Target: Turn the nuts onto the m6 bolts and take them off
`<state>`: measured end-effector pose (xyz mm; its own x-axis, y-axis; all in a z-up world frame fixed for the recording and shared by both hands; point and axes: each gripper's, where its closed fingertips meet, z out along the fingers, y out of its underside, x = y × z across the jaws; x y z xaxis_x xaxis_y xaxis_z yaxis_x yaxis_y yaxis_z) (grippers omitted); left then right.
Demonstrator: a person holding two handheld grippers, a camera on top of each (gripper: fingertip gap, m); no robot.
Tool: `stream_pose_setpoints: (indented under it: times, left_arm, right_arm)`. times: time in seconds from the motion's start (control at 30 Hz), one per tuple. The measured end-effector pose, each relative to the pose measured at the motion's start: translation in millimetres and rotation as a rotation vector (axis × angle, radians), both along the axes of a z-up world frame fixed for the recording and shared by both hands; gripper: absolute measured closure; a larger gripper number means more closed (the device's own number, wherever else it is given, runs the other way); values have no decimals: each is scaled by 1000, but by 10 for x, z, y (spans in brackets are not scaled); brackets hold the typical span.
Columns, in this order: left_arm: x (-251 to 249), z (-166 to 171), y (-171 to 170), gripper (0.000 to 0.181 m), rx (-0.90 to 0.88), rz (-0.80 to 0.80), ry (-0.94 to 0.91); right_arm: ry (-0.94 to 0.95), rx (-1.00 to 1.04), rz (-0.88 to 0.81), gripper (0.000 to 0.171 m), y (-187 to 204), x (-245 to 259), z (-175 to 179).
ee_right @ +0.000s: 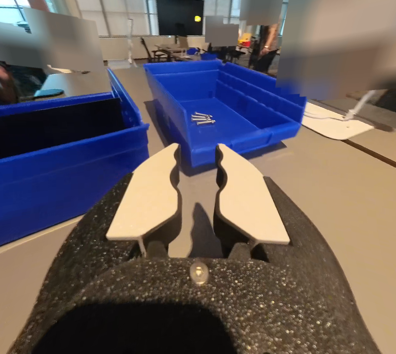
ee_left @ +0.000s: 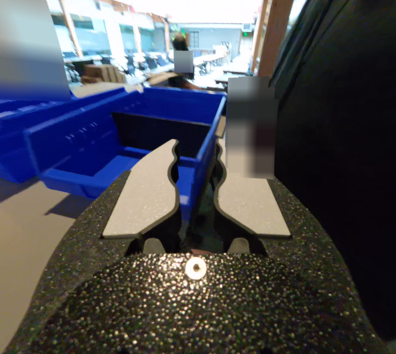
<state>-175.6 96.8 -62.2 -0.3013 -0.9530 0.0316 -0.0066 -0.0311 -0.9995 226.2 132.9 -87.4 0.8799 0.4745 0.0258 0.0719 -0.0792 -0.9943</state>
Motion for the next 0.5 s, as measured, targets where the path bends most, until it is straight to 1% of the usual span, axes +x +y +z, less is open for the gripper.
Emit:
stream_pose_setpoints:
  times: [0.07, 0.13, 0.2, 0.27, 0.3, 0.4, 0.5]
  left_arm:
    - [24, 217, 237, 152, -9, 113, -34]
    - [142, 347, 634, 151, -30, 283, 1]
    - [308, 387, 1090, 151, -64, 463, 76]
    - [493, 332, 1543, 151, -126, 627, 187]
    - [594, 296, 1733, 151, -154, 683, 236]
    - [957, 202, 2199, 151, -196, 749, 342]
    - [1263, 7, 2630, 150, -171, 801, 502]
  right_arm:
    - [-2, -28, -61, 143, -149, 87, -50]
    - [4, -61, -109, 143, -268, 135, -107]
    - [10, -81, -148, 143, -353, 148, -141]
    - [1, -75, -174, 144, -415, 131, -138]
    - [-7, -72, -187, 145, -434, 124, -138]
    - [-33, -69, -207, 146, -462, 96, -148]
    - [-59, -62, -210, 147, -479, 68, -153]
